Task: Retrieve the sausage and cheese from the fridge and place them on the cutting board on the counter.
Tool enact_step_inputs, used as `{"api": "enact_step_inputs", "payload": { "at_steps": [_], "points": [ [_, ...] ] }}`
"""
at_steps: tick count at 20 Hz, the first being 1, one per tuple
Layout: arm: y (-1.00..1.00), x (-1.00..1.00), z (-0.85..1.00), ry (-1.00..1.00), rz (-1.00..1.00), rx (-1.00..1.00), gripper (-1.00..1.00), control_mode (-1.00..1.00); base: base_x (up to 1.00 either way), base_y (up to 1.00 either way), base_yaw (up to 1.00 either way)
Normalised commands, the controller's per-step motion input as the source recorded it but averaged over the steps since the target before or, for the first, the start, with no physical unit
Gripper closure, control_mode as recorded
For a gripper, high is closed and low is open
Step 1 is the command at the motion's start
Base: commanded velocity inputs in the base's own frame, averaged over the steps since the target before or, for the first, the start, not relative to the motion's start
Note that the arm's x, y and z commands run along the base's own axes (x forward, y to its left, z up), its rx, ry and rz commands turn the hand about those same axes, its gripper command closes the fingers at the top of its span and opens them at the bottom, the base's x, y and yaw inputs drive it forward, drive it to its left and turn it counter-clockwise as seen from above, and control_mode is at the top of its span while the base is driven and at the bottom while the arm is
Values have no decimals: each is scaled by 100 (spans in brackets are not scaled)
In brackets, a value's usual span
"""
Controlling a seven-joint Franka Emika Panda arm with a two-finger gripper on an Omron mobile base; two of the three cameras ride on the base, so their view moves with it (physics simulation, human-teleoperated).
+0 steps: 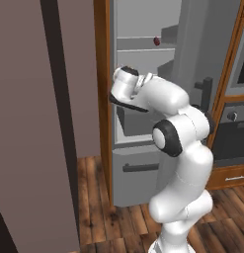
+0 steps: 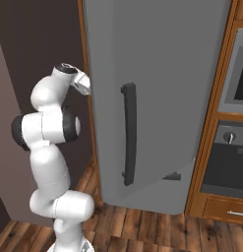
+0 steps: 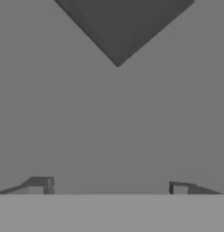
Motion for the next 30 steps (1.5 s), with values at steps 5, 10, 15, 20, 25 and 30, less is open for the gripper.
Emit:
{"api": "enact_step_inputs", "payload": {
  "at_steps": [5, 10, 15, 20, 25, 30],
  "points": [
    [-50, -91, 0, 2, -6, 0, -100, -100, 0, 0, 0],
    [-56, -84, 0, 8, -1, 0, -100, -100, 0, 0, 0],
    [-60, -71, 3, 14, 0, 0, -100, -100, 0, 0, 0],
    [-66, -59, 6, 12, 0, 0, -100, -100, 0, 0, 0],
    [-70, -50, 3, 11, 0, 0, -100, -100, 0, 0, 0],
    [-71, -37, 4, 9, 0, 0, -100, -100, 0, 0, 0]
  ]
}}
